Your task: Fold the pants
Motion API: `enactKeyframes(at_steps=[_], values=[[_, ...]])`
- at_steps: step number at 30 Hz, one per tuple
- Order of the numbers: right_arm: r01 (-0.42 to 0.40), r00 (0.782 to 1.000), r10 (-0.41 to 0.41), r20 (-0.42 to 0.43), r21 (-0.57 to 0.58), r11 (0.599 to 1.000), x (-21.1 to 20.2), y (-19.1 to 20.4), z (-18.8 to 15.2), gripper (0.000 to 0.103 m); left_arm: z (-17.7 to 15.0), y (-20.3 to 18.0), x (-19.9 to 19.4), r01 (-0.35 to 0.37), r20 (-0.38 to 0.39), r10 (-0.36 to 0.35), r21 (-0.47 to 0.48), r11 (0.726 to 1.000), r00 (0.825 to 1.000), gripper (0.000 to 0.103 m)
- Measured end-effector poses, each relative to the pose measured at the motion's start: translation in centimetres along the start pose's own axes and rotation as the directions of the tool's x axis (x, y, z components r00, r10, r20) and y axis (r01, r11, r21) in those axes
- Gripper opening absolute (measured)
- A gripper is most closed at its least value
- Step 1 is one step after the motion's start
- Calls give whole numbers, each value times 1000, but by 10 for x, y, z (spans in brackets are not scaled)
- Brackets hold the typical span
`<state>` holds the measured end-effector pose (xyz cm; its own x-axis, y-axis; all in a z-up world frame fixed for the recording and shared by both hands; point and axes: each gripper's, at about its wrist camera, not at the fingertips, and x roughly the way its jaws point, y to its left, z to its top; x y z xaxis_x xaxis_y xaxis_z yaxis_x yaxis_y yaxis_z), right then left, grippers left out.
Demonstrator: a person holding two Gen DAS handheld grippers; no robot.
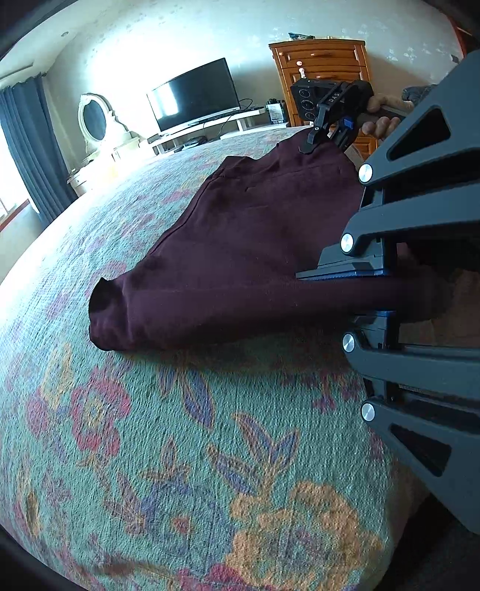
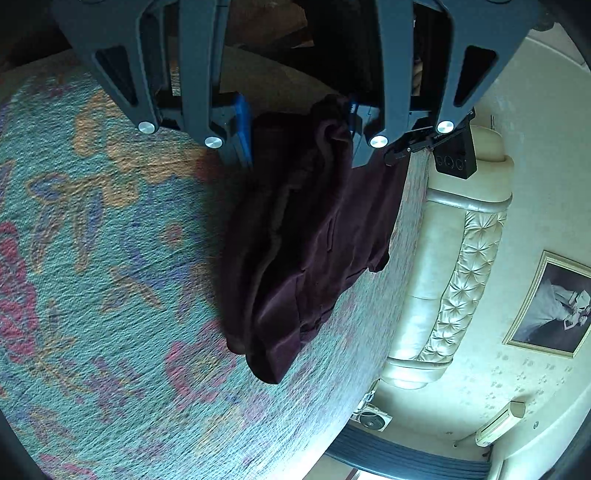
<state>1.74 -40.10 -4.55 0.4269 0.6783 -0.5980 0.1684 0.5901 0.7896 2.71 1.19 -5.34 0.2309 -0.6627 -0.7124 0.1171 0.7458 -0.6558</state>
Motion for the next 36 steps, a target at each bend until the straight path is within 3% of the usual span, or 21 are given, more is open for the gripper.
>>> enactKeyframes(at_steps=[7, 23, 26, 31, 33, 36], values=[[-16, 1000, 16, -6, 41, 999, -4, -25, -1, 37, -2, -11, 6, -15, 1, 15, 28, 1000, 1000, 12], [-33, 999, 34, -3, 53, 998, -14, -41, -2, 38, -2, -15, 10, -22, -6, 23, 58, 998, 1000, 16], [-38, 999, 38, 3, 58, 998, -15, -43, -3, 42, -4, -19, 12, -11, -11, 12, 102, 995, 1000, 24], [-17, 999, 19, -28, 35, 999, -25, -46, 2, 50, -7, -16, 3, 70, -26, -68, 101, 992, 997, 56], [26, 1000, -26, -12, -3, 1000, -38, -44, 7, 56, -7, -14, -5, 121, -31, -118, 107, 987, 993, 61], [41, 998, -41, 42, -12, 999, -56, -47, 21, 66, -1, -7, -10, 132, -25, -130, 126, 983, 991, 65]])
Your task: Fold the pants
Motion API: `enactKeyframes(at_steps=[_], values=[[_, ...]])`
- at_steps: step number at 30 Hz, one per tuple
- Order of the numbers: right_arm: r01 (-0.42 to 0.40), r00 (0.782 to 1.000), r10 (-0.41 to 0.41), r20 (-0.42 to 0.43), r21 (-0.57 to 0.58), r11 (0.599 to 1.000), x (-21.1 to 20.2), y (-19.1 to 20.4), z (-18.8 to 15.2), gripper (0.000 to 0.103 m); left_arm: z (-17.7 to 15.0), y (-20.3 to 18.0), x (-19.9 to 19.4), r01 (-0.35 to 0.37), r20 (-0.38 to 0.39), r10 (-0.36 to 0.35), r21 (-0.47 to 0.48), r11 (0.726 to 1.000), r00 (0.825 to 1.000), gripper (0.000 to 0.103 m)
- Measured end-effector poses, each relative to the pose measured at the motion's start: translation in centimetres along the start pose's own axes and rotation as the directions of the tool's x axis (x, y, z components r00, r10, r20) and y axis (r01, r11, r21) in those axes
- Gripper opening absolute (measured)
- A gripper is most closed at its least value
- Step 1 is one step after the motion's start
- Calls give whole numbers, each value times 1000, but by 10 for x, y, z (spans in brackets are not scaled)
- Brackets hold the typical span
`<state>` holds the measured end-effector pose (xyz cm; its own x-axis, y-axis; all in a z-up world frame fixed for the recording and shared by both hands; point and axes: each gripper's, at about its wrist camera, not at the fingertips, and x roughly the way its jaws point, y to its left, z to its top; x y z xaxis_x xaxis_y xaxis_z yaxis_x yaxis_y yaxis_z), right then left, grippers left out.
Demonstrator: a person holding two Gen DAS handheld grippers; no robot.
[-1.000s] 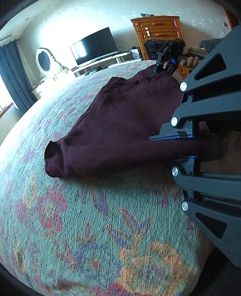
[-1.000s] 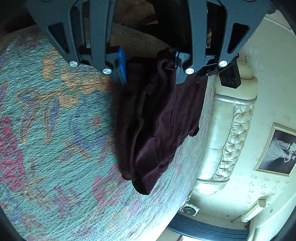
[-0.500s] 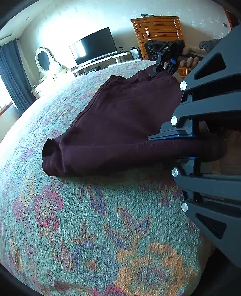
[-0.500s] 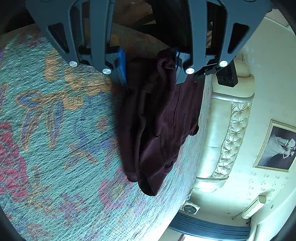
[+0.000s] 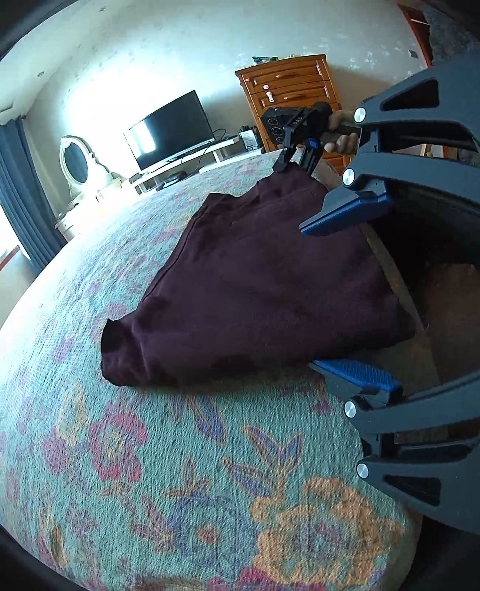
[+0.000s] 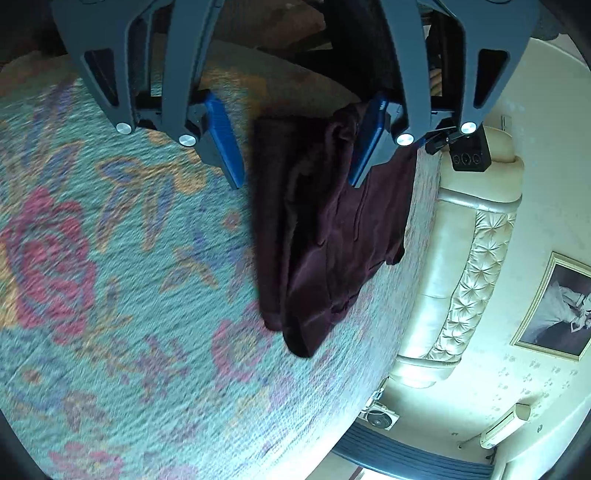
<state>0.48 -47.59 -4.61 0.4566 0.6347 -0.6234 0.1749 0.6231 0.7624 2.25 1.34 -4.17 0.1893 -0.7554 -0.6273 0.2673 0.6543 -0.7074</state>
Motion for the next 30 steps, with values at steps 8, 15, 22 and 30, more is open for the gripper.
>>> enactKeyframes(at_steps=[8, 15, 22, 30], values=[[-19, 1000, 18, 19, 33, 999, 39, -7, 55, 70, 49, 22, 25, -17, 39, 19, -45, 999, 999, 69], [-52, 998, 52, -18, 15, 999, 80, 2, 87, 70, 99, 44, 58, 31, 24, -28, -144, 989, 999, 71], [-76, 996, 75, -49, -17, 997, 88, 7, 85, 25, 107, 59, 67, 16, 22, -13, -189, 982, 1000, 22], [-97, 995, 98, 10, -65, 993, 78, 40, 92, 21, 112, 20, 52, -85, 90, 88, -38, 996, 992, 18]])
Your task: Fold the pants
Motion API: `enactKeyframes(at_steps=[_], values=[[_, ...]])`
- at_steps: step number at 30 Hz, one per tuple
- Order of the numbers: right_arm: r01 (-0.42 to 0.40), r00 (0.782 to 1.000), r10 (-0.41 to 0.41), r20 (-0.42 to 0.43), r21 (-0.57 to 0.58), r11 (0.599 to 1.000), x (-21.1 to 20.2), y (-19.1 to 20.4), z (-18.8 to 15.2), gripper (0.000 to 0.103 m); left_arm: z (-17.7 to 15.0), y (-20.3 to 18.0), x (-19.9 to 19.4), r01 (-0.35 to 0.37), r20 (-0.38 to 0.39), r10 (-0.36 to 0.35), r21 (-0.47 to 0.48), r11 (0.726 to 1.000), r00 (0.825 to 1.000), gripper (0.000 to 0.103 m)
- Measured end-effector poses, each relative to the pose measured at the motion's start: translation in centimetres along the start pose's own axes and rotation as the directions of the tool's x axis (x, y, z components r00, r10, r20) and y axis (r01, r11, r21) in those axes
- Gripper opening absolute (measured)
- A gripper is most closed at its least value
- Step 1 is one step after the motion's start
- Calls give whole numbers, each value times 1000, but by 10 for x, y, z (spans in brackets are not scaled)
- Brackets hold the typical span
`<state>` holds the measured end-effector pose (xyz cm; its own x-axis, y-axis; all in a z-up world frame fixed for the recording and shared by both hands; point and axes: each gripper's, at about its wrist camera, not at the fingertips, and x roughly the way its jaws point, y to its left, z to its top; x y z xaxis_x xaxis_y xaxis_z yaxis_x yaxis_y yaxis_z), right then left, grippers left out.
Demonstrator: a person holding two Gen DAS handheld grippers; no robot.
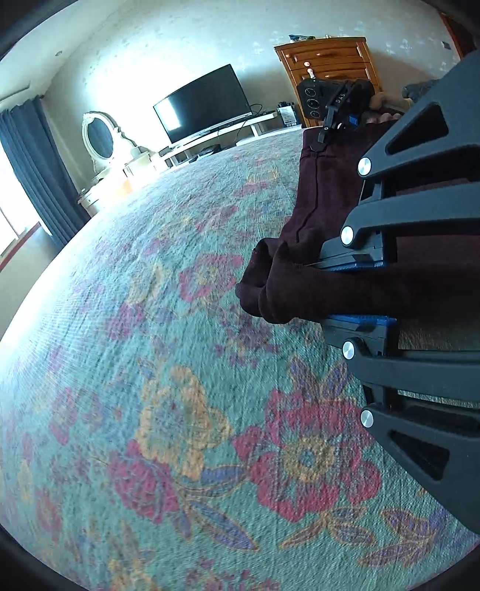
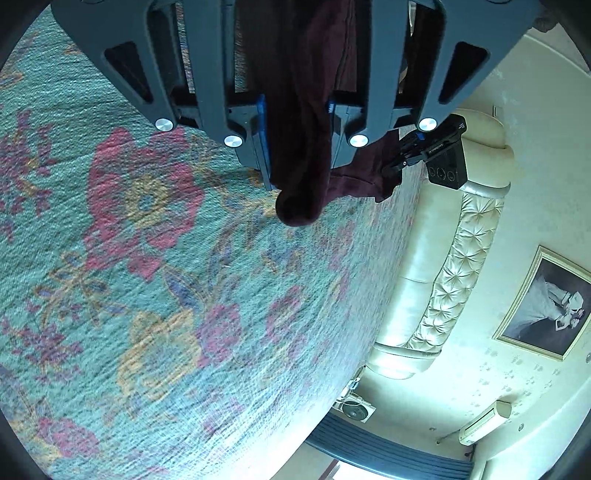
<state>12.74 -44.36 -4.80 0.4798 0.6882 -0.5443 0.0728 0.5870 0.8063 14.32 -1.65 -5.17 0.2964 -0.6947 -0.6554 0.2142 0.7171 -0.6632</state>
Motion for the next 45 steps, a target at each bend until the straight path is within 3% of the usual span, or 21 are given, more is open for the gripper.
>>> enactKeyframes(at_steps=[6, 10, 15, 18, 22, 27, 45], values=[[-27, 999, 27, 24, -18, 999, 23, 14, 34, 21, 37, -1, -7, -67, 38, 66, 37, 997, 997, 18], [-26, 999, 27, 29, -31, 999, 52, 25, 70, 21, 80, 8, -2, -123, 55, 121, 41, 992, 991, 18], [-24, 999, 25, 34, -13, 1000, 91, 31, 113, 21, 131, 22, 14, -206, 62, 205, 18, 978, 977, 18], [13, 1000, -13, 15, 20, 1000, 115, 23, 129, 21, 143, 35, 32, -258, 29, 258, 6, 966, 966, 18], [24, 1000, -24, -8, 74, 997, 132, 0, 138, 21, 141, 52, 45, -262, 13, 262, -10, 965, 965, 18], [-27, 1000, 27, -1, 137, 990, 137, -21, 136, 20, 138, 61, 43, -223, 27, 223, -5, 975, 975, 19], [-44, 999, 44, 0, 135, 990, 135, -27, 133, 20, 139, 62, 41, -189, 39, 189, 0, 982, 981, 19]])
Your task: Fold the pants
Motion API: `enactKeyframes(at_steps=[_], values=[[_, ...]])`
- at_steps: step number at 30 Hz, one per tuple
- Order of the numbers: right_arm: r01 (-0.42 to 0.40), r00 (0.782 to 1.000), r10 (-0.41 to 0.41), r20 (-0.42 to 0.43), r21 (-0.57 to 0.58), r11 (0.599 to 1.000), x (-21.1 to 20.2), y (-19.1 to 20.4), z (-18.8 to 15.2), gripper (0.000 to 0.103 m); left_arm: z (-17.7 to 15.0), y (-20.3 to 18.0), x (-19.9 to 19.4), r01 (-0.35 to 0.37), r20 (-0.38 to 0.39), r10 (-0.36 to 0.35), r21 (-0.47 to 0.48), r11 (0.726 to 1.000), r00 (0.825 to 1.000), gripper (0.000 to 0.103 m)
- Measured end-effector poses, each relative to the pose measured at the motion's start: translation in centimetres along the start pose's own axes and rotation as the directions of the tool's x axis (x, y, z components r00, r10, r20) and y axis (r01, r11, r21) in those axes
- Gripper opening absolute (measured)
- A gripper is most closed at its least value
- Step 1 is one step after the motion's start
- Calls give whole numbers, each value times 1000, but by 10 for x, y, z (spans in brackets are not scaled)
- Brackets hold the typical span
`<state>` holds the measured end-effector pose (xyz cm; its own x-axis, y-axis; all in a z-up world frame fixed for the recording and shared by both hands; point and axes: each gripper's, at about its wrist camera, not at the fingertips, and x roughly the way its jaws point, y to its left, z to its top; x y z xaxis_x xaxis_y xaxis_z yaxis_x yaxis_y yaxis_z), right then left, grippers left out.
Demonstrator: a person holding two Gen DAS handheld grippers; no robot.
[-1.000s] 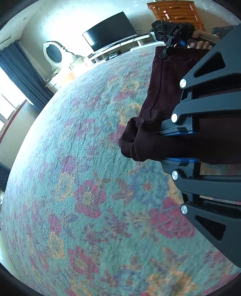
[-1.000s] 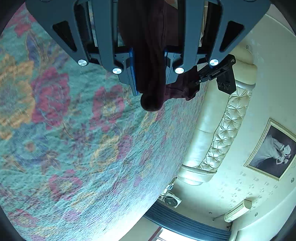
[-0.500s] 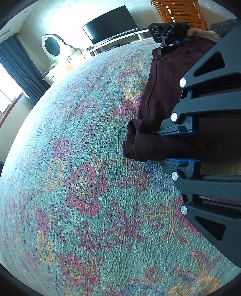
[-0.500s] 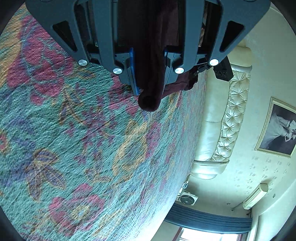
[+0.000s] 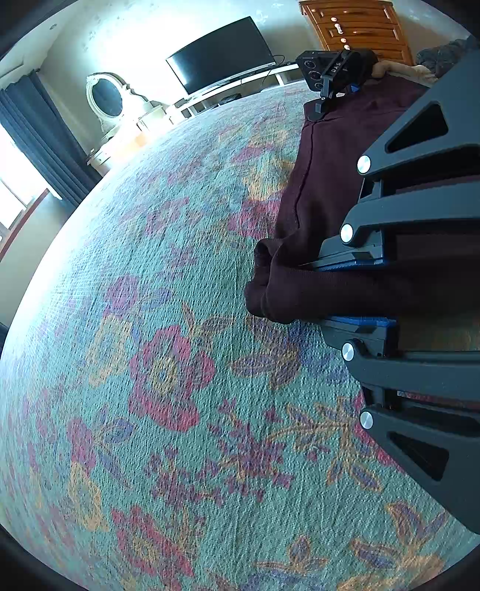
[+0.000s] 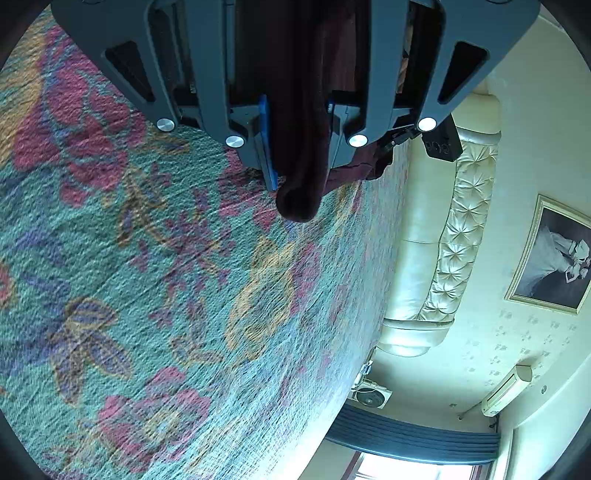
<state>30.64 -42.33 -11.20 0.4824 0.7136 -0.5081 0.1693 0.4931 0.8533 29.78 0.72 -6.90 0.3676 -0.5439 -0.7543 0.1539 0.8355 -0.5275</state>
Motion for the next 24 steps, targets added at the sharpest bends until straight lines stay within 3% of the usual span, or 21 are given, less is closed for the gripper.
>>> enactKeyframes(at_steps=[8, 11, 13, 14, 16, 18, 20, 24], values=[[-6, 1000, 6, -3, 2, 1000, -2, -3, 1, 20, 0, 0, 0, 3, 1, -3, -1, 1000, 1000, 20], [-18, 1000, 18, -10, 11, 1000, -9, -8, 2, 21, 0, -4, 0, -9, 6, 9, 29, 1000, 1000, 25], [-37, 999, 37, -15, 31, 999, -14, -12, 4, 24, -1, -6, -2, -6, 12, 5, 54, 999, 1000, 35], [-55, 998, 56, -14, 42, 998, -15, -12, 5, 28, -1, -7, -2, 8, 15, -9, 55, 998, 1000, 41], [-93, 996, 94, -11, 53, 994, -19, -11, 8, 39, 0, -6, -5, 77, 21, -78, 35, 996, 997, 78], [-113, 993, 114, -10, 38, 993, -23, -7, 9, 54, -1, -6, -9, 99, 41, -100, 18, 995, 994, 83], [-108, 994, 109, -6, 22, 994, -25, 0, 9, 62, -1, -5, -10, 121, 37, -121, 12, 993, 992, 83], [-88, 996, 88, 4, 20, 996, -35, 9, 7, 71, -9, 2, -21, 174, 28, -174, -7, 985, 984, 83]])
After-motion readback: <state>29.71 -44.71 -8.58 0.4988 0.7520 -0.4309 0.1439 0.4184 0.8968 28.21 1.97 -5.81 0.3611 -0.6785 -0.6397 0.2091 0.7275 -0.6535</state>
